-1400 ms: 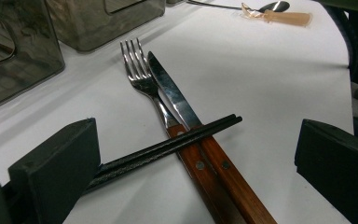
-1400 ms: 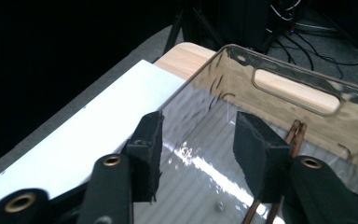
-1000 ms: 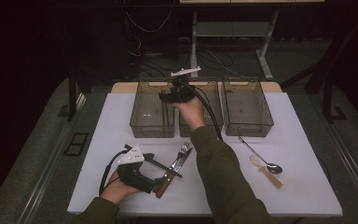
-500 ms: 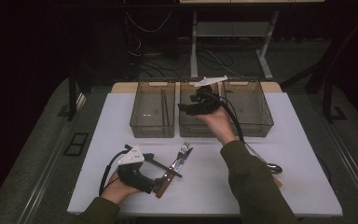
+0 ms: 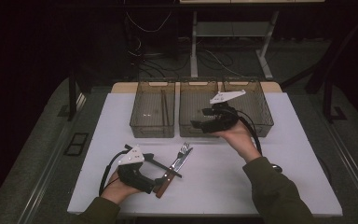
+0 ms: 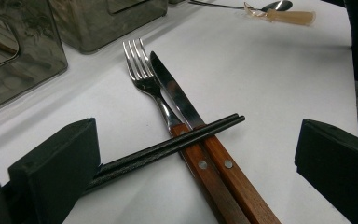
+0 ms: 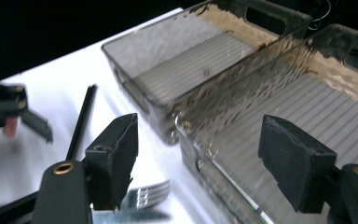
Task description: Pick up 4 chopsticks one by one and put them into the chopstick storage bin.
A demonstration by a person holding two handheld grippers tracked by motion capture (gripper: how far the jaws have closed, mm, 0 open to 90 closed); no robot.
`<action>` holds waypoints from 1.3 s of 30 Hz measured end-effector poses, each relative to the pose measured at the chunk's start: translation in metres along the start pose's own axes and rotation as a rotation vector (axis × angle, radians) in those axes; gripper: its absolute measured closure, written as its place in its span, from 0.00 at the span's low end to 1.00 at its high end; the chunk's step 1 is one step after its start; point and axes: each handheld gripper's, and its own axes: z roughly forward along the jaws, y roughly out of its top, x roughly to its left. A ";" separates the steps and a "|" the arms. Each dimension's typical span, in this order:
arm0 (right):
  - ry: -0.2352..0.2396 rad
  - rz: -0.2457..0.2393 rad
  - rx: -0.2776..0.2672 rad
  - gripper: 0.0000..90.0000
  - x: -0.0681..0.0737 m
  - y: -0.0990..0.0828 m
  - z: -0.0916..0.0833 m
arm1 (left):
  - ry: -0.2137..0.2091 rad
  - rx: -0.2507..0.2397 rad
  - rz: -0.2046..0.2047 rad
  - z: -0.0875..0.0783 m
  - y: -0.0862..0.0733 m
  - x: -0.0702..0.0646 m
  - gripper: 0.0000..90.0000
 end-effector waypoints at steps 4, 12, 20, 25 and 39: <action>0.017 -0.016 0.004 0.30 0.002 -0.014 -0.012 | 0.002 0.002 -0.002 0.001 0.000 0.000 0.00; 0.030 0.000 -0.019 0.28 0.001 -0.046 -0.034 | 0.008 0.015 0.002 0.002 -0.001 0.001 0.00; 0.023 0.042 -0.033 0.24 -0.002 -0.078 -0.054 | 0.007 0.015 0.002 0.002 -0.001 0.002 0.00; 0.014 0.061 -0.044 0.23 -0.005 -0.096 -0.066 | 0.011 0.015 -0.004 0.002 -0.001 0.002 0.00; -0.067 0.086 -0.044 0.22 -0.003 -0.142 -0.094 | 0.015 0.024 0.004 0.001 -0.001 0.001 0.00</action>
